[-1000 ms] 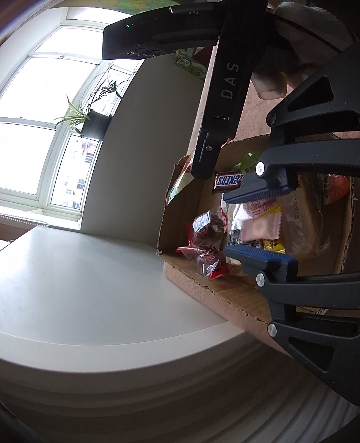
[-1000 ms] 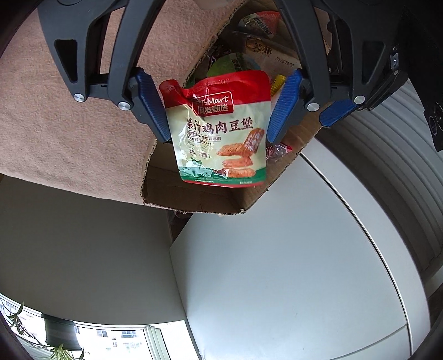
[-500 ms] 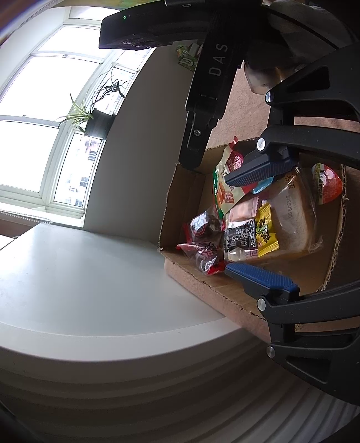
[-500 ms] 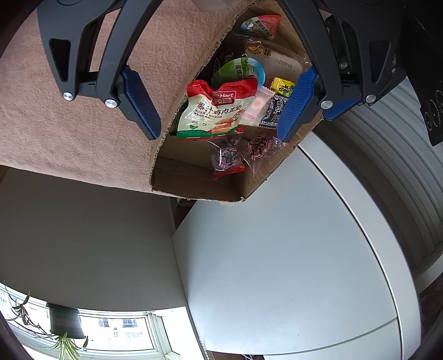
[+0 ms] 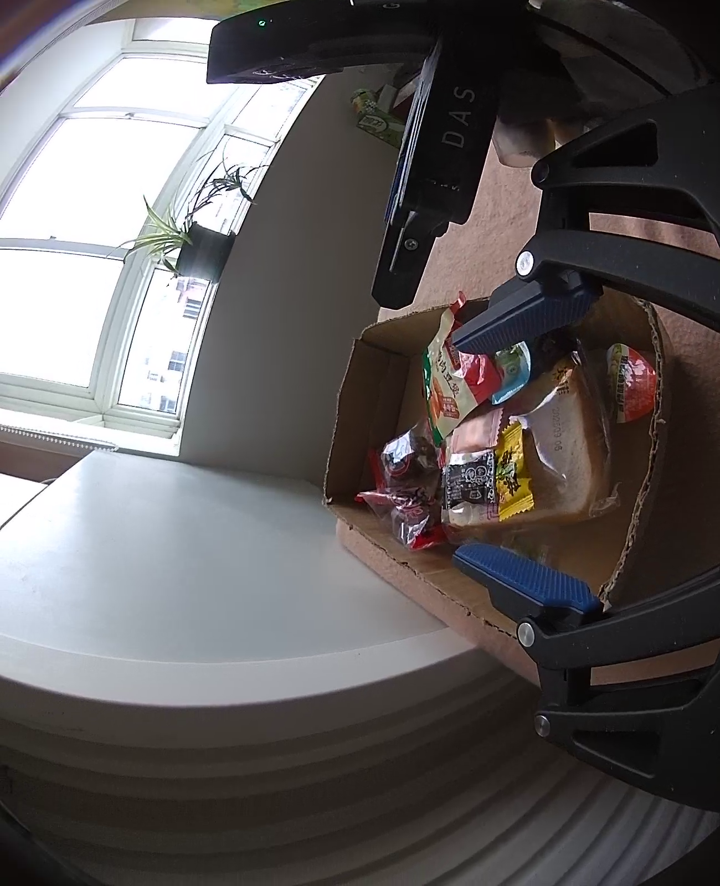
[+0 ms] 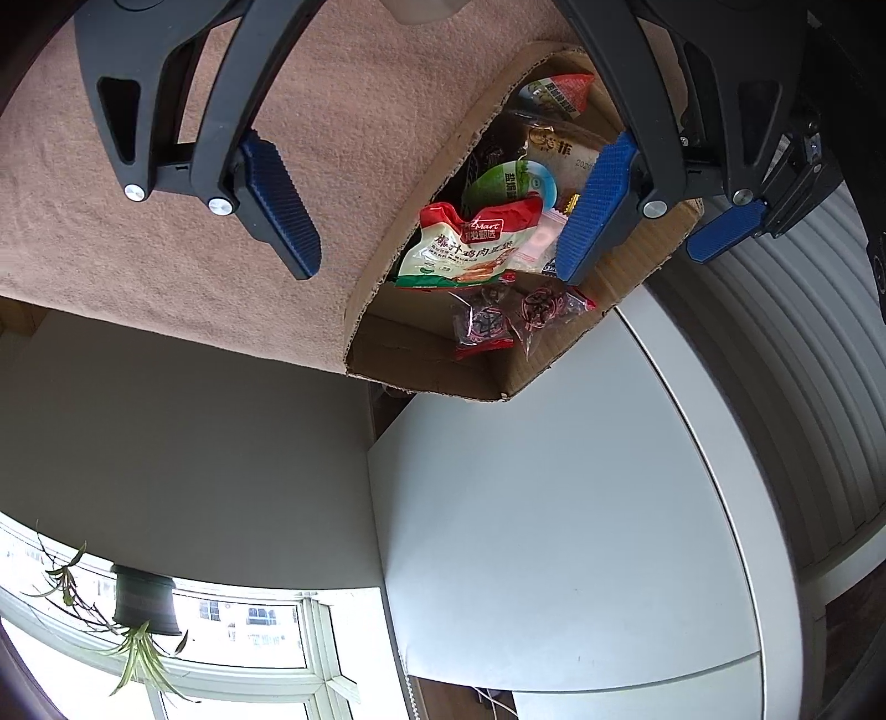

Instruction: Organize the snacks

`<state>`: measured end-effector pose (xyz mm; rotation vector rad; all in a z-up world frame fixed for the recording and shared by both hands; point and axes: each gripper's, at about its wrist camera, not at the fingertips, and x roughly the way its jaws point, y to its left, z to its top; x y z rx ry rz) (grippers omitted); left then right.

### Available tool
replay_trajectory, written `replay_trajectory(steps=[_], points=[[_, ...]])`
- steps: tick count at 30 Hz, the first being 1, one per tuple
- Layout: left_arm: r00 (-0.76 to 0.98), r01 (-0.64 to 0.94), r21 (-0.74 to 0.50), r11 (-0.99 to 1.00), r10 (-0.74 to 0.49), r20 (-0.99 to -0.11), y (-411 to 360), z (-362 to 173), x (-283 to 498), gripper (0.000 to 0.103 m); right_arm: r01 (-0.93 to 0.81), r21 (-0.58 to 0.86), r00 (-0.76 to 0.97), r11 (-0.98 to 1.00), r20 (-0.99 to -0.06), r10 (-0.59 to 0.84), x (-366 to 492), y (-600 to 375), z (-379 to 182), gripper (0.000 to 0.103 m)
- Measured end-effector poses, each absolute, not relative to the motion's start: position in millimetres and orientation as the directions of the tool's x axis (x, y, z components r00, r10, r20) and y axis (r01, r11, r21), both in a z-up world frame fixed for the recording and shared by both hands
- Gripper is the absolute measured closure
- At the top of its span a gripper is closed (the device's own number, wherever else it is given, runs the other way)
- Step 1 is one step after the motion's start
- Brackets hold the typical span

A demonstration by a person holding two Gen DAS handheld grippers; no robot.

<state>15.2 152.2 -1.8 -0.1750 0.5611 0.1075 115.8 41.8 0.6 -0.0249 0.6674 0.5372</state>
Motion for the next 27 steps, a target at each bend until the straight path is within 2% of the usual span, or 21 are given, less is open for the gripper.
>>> replay_trajectory(steps=[2, 16, 27], points=[[0.845, -0.150, -0.123, 0.981, 0.063, -0.530, 148.0, -0.6, 10.9, 0.029, -0.476, 0.139, 0.671, 0.868, -0.581, 0.461, 109.0, 33.6, 5.2, 0.005], [0.867, -0.159, -0.086, 0.984, 0.097, -0.489, 129.7, 4.7, -15.0, 0.024, -0.471, 0.102, 0.704, 0.876, -0.555, 0.443, 70.6, -4.2, 11.4, 0.003], [0.857, -0.175, -0.052, 0.983, 0.126, -0.499, 115.8, -0.5, -20.2, 0.021, -0.476, 0.007, 0.728, 0.880, -0.558, 0.398, 49.8, 0.1, 1.0, 0.000]])
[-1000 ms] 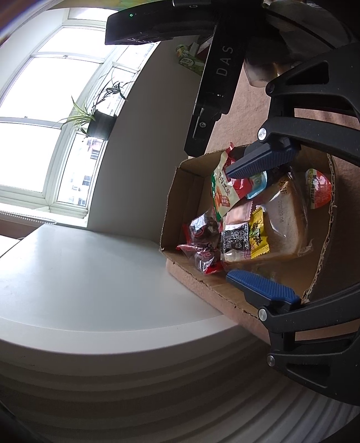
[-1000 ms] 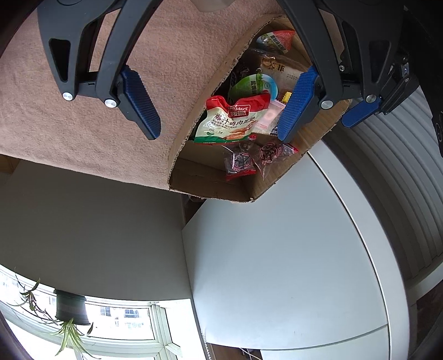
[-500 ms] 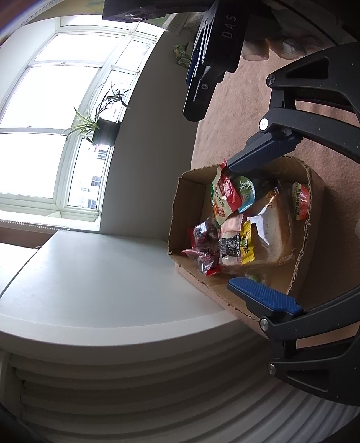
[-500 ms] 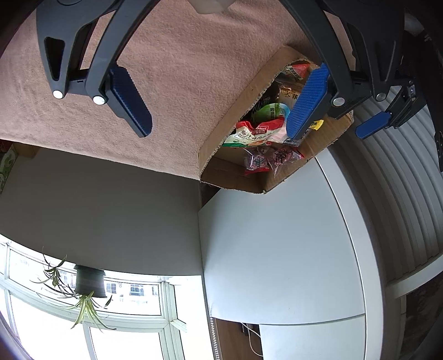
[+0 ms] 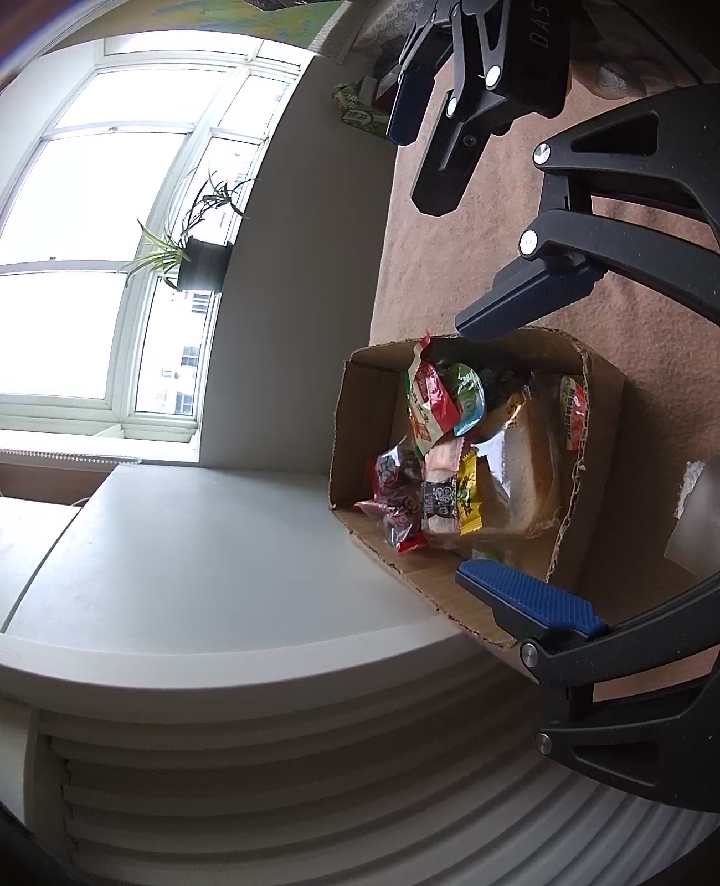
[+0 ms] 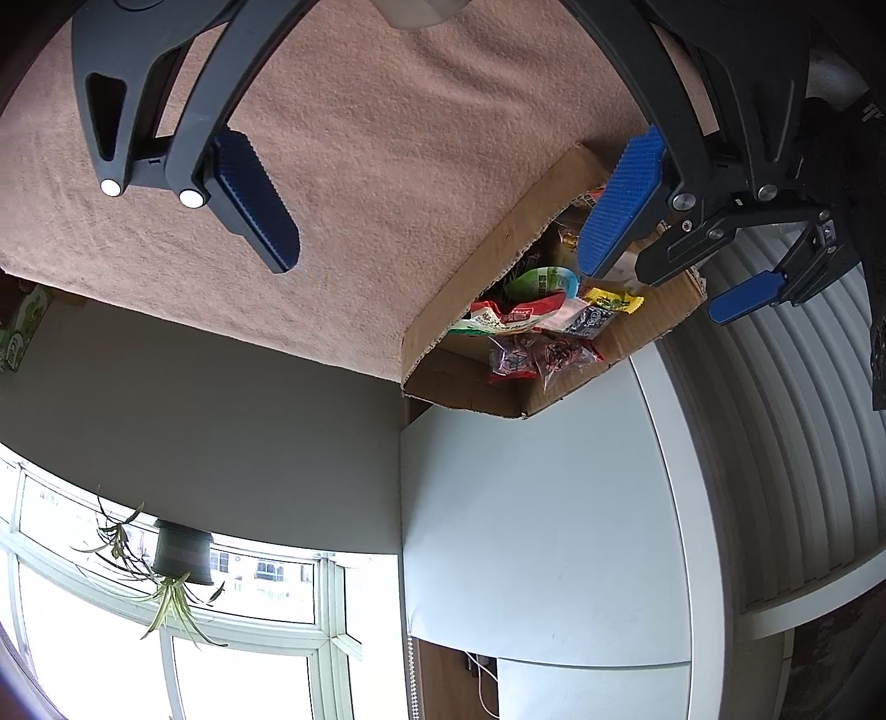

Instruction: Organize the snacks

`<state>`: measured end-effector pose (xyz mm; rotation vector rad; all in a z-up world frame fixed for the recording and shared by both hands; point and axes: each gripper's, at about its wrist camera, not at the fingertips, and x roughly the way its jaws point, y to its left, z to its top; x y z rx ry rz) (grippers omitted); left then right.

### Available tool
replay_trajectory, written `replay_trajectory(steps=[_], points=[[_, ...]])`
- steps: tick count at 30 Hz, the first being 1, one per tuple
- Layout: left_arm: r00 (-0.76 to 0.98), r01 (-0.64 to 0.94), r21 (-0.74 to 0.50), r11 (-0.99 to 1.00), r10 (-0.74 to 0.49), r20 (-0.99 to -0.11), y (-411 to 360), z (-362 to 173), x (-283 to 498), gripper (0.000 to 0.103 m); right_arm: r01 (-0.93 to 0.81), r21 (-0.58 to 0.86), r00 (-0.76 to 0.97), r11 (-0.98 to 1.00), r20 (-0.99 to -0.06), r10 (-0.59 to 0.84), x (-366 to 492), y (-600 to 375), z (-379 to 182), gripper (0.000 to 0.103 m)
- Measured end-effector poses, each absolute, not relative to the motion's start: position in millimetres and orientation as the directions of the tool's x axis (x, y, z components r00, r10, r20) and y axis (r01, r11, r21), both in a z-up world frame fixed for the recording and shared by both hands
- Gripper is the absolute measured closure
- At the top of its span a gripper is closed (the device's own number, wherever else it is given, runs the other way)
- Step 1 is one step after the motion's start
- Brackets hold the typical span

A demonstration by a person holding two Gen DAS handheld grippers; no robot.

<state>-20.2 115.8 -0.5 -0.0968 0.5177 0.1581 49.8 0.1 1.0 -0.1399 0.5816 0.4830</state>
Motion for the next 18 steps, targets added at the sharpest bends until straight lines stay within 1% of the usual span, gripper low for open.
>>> replay_trajectory(steps=[18], points=[[0.849, -0.190, -0.061, 0.980, 0.133, -0.511, 117.1, -4.2, -21.9, 0.021, -0.462, 0.006, 0.727, 0.887, -0.569, 0.383, 54.2, -8.9, -3.4, 0.000]])
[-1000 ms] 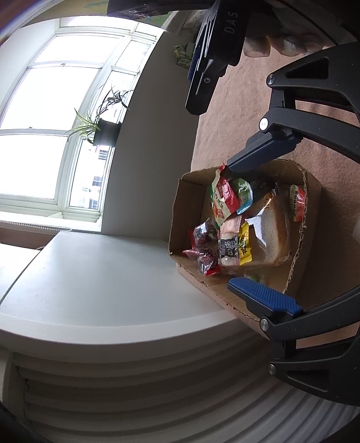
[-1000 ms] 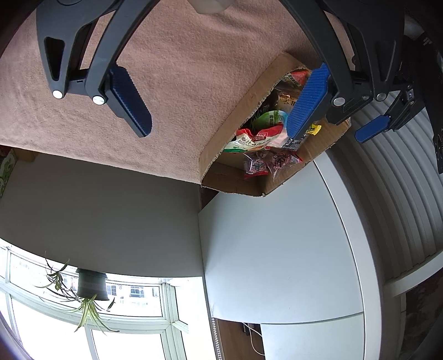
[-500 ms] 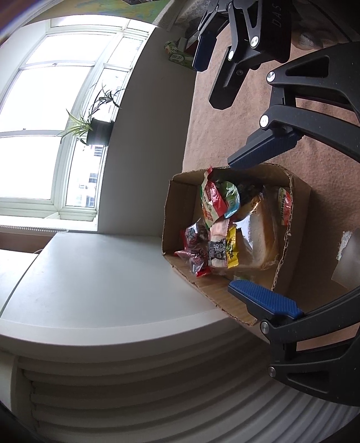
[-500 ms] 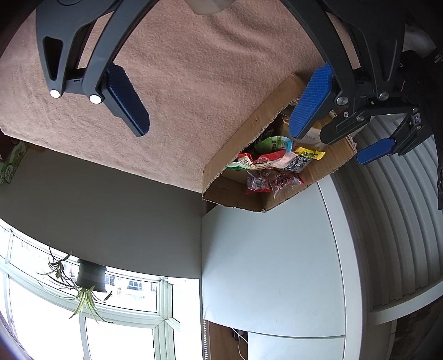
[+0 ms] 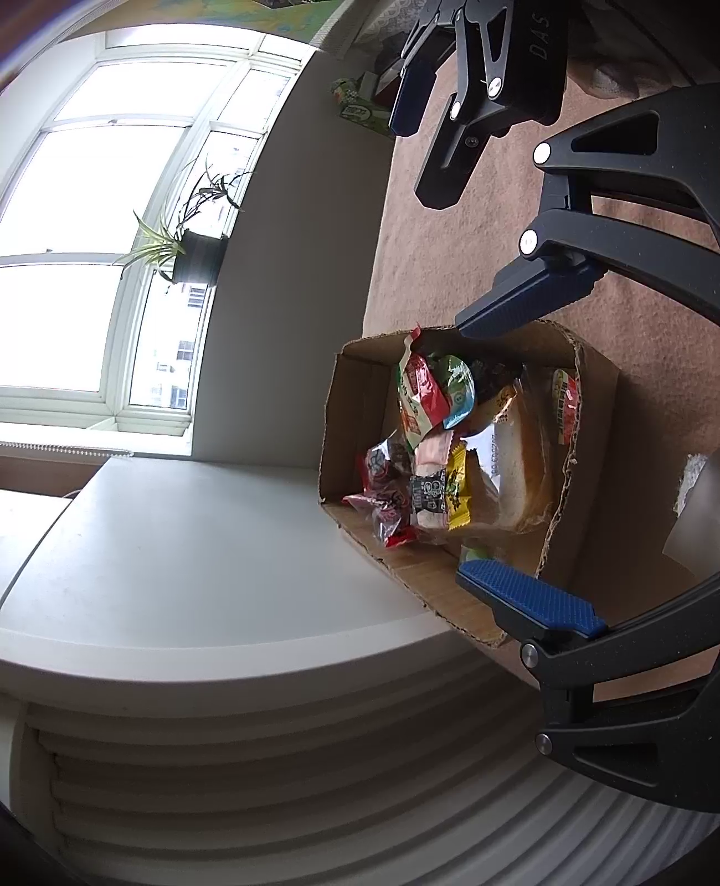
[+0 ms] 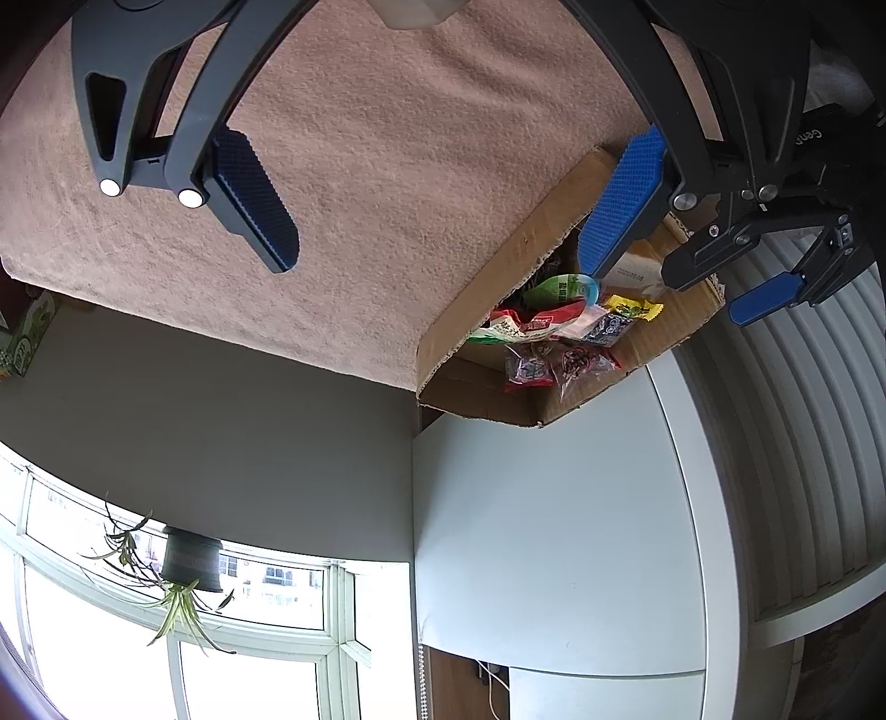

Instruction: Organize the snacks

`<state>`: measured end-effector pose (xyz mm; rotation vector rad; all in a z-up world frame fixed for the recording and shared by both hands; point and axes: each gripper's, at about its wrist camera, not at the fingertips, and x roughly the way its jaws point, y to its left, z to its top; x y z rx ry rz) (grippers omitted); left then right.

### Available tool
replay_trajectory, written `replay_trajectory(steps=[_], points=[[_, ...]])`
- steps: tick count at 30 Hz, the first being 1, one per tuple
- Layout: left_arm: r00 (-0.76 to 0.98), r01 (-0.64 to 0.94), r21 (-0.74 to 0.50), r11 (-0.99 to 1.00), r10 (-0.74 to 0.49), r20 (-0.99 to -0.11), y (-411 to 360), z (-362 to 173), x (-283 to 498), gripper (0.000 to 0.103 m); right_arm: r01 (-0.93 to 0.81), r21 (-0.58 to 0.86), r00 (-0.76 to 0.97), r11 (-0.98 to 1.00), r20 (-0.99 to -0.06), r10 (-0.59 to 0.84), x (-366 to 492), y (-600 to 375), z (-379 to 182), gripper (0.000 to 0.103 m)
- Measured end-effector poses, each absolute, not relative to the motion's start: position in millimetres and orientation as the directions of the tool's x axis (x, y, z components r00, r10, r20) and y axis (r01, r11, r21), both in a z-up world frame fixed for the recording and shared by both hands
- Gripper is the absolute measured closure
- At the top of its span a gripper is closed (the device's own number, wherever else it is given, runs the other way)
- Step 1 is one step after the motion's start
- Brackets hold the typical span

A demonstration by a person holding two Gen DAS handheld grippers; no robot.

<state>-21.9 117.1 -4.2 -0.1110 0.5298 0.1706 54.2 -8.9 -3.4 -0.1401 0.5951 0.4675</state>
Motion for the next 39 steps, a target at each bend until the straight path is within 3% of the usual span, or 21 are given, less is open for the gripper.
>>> replay_trajectory(steps=[39], points=[[0.853, -0.188, -0.044, 0.981, 0.141, -0.503, 112.5, -7.7, -26.7, 0.021, -0.475, -0.009, 0.709, 0.880, -0.597, 0.376, 53.3, -7.0, -8.8, 0.000]])
